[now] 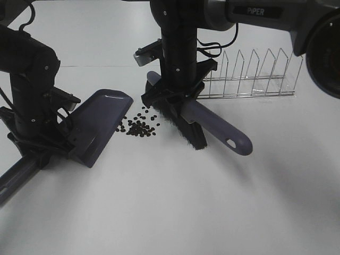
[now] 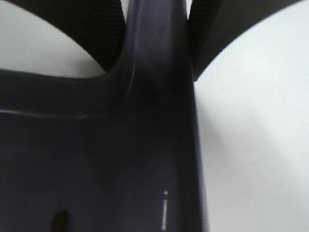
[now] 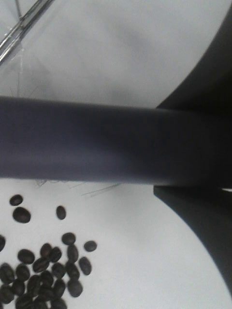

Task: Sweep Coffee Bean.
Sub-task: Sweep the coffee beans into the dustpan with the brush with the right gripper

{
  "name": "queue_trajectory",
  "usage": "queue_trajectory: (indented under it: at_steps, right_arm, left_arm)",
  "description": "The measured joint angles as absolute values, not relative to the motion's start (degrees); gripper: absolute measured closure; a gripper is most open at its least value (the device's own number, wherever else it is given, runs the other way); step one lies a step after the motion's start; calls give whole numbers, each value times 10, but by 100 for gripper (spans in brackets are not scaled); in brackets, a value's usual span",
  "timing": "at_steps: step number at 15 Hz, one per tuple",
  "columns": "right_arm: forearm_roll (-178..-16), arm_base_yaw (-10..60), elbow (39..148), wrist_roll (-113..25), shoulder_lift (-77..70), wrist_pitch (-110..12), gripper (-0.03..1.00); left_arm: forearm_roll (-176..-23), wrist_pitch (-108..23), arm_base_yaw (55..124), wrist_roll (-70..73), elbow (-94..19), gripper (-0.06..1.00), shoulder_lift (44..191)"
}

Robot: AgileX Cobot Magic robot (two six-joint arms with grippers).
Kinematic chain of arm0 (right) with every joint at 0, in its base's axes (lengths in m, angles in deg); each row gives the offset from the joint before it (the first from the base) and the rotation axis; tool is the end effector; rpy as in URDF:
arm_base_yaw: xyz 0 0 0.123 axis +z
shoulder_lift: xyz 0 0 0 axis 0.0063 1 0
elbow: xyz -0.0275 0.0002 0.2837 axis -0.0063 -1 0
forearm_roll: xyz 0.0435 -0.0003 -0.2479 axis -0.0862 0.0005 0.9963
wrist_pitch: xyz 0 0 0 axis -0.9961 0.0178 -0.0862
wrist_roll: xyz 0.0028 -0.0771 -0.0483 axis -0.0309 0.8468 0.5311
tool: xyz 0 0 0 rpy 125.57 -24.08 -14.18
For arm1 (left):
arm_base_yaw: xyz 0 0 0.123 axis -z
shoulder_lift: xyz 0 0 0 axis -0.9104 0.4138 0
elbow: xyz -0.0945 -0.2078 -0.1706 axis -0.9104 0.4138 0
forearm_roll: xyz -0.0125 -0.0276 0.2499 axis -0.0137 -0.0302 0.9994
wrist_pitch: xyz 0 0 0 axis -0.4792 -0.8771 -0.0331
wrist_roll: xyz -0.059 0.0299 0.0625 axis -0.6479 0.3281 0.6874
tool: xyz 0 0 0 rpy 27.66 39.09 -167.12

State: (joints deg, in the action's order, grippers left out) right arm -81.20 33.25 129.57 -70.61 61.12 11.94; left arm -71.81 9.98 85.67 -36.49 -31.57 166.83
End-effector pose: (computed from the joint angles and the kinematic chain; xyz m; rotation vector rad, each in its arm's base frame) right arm 0.4160 0.2546 0.1435 -0.8344 2.9183 -0.1648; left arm 0.3504 -0.1088 0.0970 -0.6406 -2.9238 -0.3367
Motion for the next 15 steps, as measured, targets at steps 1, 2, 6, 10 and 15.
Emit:
queue_trajectory:
  at_steps: [1, 2, 6, 10, 15]
  right_arm:
    - [-825, 334, 1312, -703, 623, 119, 66]
    - [-839, 338, 1321, -700, 631, 119, 66]
    - [-919, 341, 1327, -697, 647, 121, 66]
    - [-1077, 341, 1327, -697, 658, 70, 66]
    - [-1199, 341, 1327, -685, 662, -1, 66]
  left_arm:
    - [-719, 100, 857, -365, -316, 61, 1668]
    - [-719, 100, 857, -365, -316, 61, 1668]
    - [-730, 100, 857, -363, -316, 61, 1668]
    - [-757, 101, 857, -355, -316, 61, 1668]
    - [-771, 109, 857, -354, -318, 61, 1672]
